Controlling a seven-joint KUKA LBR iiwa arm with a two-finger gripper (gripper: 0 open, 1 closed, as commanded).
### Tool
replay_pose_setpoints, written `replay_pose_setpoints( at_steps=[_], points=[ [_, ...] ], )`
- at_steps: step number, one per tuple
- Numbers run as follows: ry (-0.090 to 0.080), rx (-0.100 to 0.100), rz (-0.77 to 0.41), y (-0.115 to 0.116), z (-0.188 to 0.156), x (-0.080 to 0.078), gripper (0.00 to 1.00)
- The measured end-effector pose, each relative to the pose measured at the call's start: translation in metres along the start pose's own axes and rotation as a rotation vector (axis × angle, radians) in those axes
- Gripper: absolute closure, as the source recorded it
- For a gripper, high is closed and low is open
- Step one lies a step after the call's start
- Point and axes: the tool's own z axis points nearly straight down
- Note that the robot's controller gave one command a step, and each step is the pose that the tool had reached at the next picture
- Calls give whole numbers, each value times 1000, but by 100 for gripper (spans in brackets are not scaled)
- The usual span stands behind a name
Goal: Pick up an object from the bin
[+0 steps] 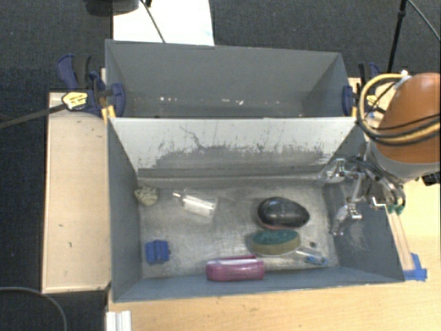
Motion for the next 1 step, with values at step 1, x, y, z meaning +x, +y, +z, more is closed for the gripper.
replay_pose_setpoints(
  at_steps=[1],
  points=[
    [-25, 4, -12, 33, 130, -7, 0]
  ],
)
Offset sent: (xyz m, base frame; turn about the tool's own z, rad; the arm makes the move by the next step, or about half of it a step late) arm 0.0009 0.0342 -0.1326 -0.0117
